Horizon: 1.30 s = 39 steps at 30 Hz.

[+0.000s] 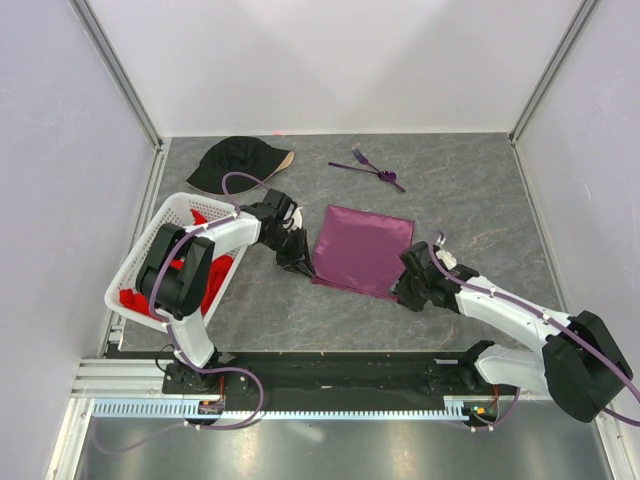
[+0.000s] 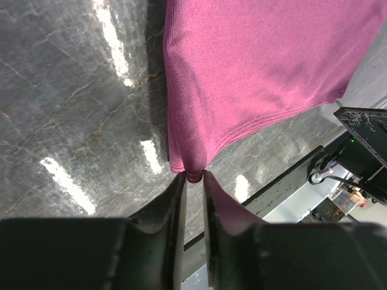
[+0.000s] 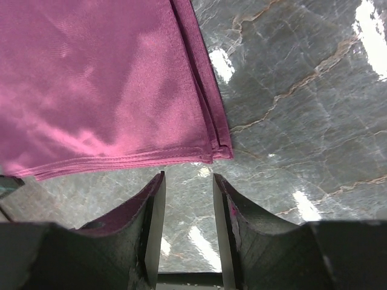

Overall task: Fold the napkin into a case and place the utensils inside
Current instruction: Smooth out the square-folded napkin at the center of the board.

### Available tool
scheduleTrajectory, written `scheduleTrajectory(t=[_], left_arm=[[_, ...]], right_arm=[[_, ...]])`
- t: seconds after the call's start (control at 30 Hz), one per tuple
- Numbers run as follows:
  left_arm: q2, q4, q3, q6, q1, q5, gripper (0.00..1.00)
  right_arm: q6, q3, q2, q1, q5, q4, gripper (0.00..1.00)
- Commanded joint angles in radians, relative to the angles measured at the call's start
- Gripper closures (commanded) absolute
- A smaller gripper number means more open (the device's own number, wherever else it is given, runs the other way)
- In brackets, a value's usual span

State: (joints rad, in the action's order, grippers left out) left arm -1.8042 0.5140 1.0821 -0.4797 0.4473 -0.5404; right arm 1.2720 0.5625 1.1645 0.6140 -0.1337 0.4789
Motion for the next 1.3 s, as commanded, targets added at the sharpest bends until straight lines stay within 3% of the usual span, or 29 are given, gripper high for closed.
scheduleTrajectory(t=[0.0,0.33,1.27], left_arm=[[-0.001,-0.020,0.007,0.007,0.002,0.013,0.82],[0.025,-0.048,-0.027,0.000,0.002,-0.007,0.94],[0.026,-0.069,-0.047,-0.013,0.021,-0.023,0.95]], right_arm=[[0.072,-0.013,-0.031,0.000,-0.014,-0.017,0.56],[0.104,-0.050,-0.046,-0.002,-0.083,-0.014,0.63],[0.090,-0.026,0.026,-0.013,-0.096,-0.045,0.72]])
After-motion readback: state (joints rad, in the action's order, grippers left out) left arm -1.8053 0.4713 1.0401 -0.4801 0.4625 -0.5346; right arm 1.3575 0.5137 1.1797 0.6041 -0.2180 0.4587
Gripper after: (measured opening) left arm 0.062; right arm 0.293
